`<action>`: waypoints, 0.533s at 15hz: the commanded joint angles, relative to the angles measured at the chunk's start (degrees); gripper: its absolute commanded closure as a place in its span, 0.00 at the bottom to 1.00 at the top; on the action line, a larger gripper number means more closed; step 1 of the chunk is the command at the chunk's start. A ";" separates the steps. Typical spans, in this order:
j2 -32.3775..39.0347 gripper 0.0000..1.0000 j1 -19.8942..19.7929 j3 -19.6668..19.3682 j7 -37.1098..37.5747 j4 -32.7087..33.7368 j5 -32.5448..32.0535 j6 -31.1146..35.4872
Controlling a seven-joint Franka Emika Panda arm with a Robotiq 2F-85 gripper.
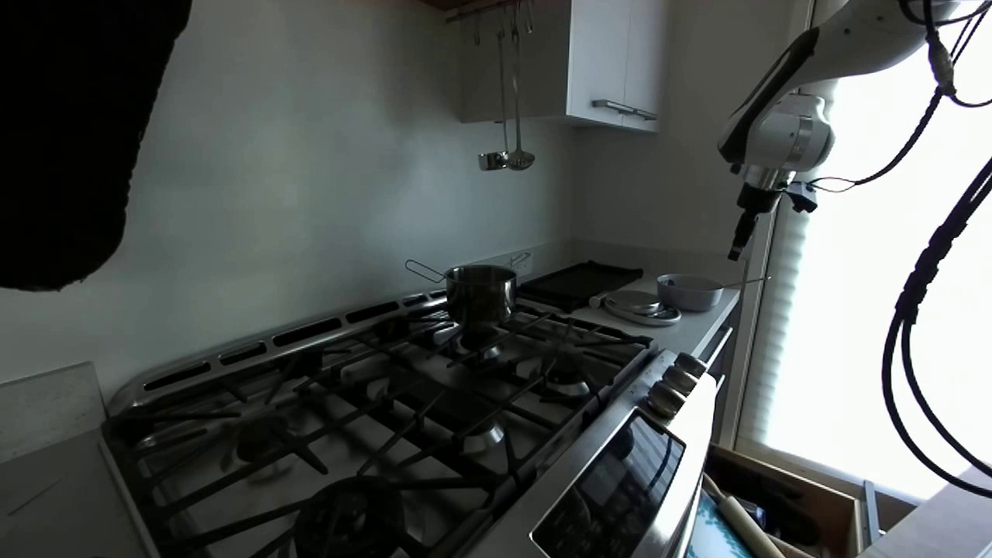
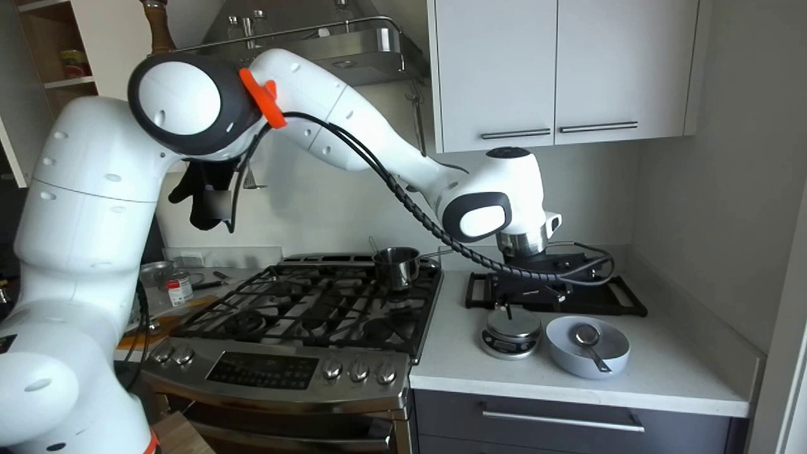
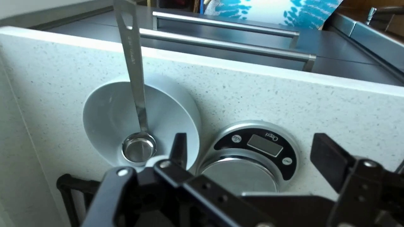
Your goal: Put the grey bowl on the stove, then remove the serve spoon from the bowl
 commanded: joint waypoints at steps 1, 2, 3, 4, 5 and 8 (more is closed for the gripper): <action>4.85 0.00 -4.33 5.18 -10.46 3.26 -0.67 0.52; 5.94 0.00 -5.26 6.61 -13.63 3.97 0.11 0.90; 6.96 0.00 -6.06 7.81 -16.63 4.58 0.62 1.71; 7.90 0.00 -6.65 8.79 -19.00 5.11 0.81 2.67; 5.43 0.00 -4.91 7.00 -13.41 2.99 -0.56 1.37; 7.21 0.00 -5.84 8.31 -16.43 4.31 -0.43 2.29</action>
